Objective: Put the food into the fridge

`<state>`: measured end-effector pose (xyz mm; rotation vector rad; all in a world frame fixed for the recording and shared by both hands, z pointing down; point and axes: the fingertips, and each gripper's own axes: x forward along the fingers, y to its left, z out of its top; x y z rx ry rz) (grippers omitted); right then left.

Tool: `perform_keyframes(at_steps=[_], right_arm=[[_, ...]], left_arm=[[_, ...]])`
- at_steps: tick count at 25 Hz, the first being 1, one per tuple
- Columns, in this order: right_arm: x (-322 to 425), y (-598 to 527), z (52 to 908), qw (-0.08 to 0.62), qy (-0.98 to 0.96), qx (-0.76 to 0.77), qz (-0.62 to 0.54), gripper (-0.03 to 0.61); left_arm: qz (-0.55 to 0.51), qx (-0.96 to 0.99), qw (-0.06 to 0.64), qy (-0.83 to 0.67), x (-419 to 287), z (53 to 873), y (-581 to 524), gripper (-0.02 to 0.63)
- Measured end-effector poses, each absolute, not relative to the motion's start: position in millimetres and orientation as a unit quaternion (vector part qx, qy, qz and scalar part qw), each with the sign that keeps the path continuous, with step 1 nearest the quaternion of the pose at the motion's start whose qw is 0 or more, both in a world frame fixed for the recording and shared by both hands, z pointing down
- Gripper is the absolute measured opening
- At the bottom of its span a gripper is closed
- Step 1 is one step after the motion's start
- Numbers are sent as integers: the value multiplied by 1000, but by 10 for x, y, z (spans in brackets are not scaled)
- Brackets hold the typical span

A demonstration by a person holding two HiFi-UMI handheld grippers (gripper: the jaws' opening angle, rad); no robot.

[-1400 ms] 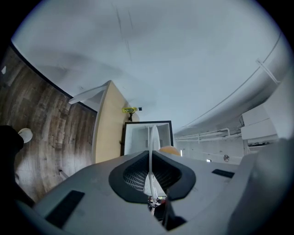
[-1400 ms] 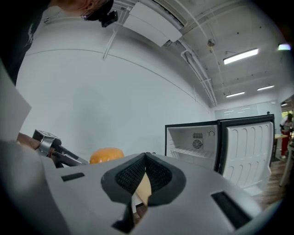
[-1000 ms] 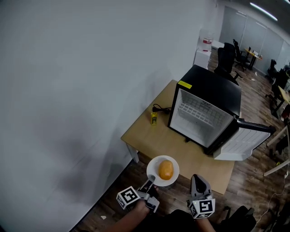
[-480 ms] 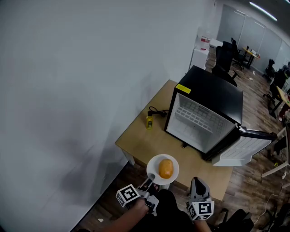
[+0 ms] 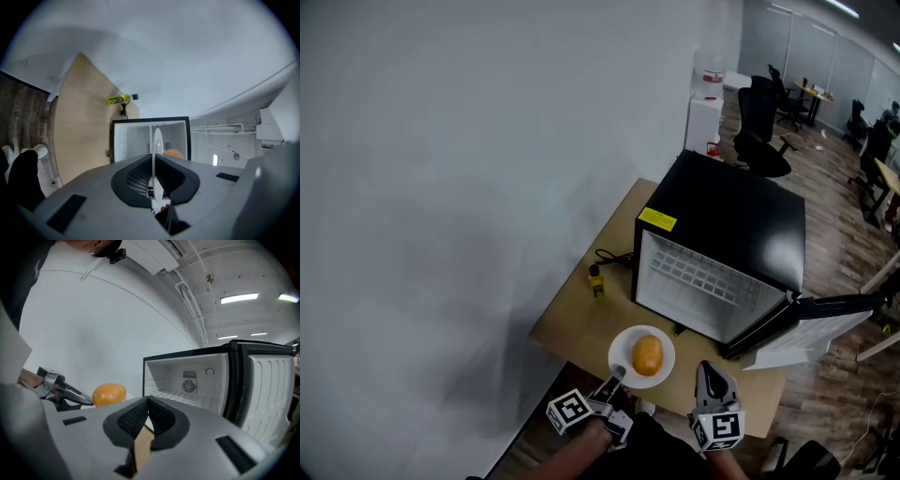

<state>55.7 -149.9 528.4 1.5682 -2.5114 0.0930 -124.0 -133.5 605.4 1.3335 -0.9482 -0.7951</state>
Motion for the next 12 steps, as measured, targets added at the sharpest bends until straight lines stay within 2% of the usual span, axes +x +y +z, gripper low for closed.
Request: perform_keyframes(at_steps=[12], right_arm=[[773, -2412, 5308, 73, -843, 531, 52, 60]], left_arm=[[-334, 575, 618, -419, -1035, 6163, -2216, 21]])
